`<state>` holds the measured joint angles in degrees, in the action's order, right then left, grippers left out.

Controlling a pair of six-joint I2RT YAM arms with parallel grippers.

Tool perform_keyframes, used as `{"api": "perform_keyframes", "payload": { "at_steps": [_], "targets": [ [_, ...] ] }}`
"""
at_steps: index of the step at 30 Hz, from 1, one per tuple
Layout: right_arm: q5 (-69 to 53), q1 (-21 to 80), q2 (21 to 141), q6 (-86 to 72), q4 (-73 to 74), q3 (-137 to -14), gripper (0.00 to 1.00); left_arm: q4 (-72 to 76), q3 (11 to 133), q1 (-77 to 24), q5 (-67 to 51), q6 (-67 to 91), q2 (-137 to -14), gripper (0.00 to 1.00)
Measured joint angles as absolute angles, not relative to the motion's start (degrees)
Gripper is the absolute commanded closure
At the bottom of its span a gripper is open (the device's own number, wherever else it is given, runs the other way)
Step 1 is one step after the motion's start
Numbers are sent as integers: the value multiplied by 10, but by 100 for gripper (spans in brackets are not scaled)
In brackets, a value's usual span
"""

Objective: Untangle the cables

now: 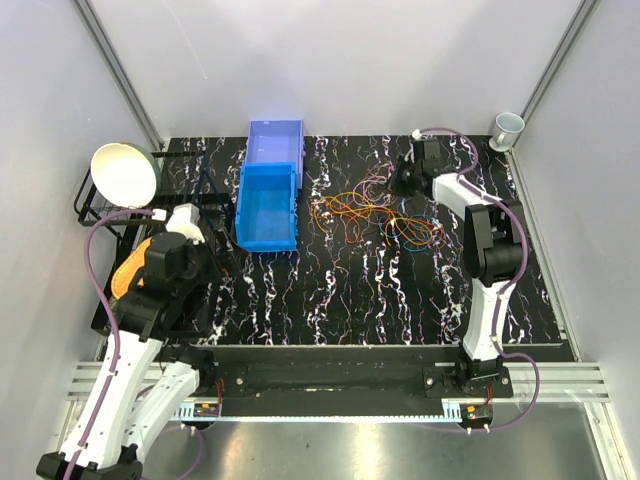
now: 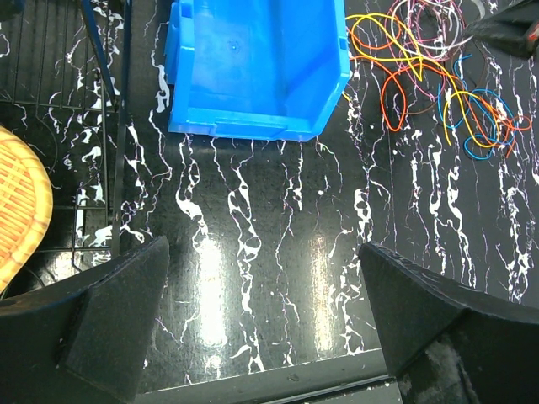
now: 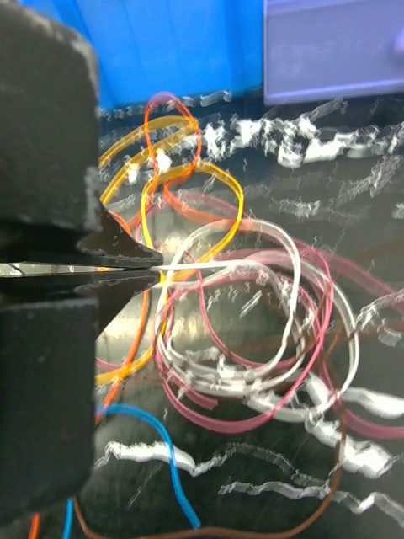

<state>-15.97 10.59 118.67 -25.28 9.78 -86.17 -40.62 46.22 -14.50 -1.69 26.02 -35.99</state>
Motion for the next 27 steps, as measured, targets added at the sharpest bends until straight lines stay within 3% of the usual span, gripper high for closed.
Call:
{"api": "perform_keyframes", "payload": {
  "at_steps": [7, 15, 21, 27],
  "targets": [
    [-161, 160, 1136, -247, 209, -1048, 100, -406, 462, -135, -17, 260, -368, 1],
    [-213, 218, 942, -247, 217, -1221, 100, -406, 462, -134, -21, 260, -372, 1],
    [-215, 217, 789, -247, 180, -1103, 100, -397, 460, -134, -40, 260, -368, 1],
    [-177, 217, 768, -253, 177, -873, 100, -384, 452, -139, -70, 264, -370, 1]
  ]
}}
